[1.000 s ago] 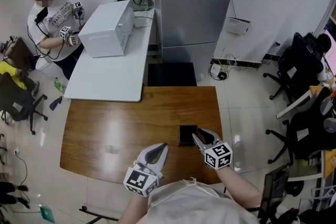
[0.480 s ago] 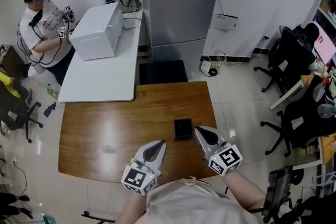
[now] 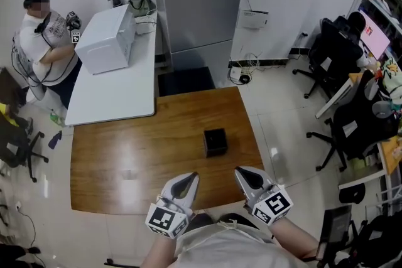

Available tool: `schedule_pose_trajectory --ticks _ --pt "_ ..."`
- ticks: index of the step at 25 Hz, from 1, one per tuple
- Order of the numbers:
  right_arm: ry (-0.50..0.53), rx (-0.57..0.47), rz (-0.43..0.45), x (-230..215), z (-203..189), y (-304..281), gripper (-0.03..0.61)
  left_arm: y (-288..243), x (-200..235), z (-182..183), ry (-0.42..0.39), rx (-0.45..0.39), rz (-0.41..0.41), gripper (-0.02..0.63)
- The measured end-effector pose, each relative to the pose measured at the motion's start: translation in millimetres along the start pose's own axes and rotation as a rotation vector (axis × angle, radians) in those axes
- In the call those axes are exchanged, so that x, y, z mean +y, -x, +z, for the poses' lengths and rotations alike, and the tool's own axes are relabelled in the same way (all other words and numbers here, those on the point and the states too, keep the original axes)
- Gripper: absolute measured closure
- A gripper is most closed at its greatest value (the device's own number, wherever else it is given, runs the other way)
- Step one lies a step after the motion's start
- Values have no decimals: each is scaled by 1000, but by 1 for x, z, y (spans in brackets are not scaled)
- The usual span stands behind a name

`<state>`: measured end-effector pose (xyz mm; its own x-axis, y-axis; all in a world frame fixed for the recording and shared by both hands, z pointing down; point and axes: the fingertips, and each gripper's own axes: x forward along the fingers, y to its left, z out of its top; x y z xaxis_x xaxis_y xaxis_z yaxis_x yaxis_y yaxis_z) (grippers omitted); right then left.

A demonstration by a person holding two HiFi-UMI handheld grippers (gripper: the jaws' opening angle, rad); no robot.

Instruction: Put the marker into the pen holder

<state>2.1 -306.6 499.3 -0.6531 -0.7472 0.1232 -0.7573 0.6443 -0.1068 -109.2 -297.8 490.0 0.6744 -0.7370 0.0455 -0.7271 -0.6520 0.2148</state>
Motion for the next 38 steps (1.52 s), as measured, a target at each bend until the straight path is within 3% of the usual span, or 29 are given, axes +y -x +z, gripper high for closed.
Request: schedule_pose_trajectory --ticks 7,15,25,33,38 --pt "-18 -24 22 21 -6 41 577 27 -47 -9 -20 -12 20 597" --pt "31 -21 83 51 -14 134 577 58 -142 -26 -5 -16 80 597" --pt "-17 -5 102 64 -47 246 577 102 -247 -58 -11 -13 145 597" --pt "-63 -40 94 74 -31 278 577 119 -270 -39 -34 -44 161 597" --pt "-37 -50 86 87 -20 280 577 132 -269 -28 -49 -68 153 597"
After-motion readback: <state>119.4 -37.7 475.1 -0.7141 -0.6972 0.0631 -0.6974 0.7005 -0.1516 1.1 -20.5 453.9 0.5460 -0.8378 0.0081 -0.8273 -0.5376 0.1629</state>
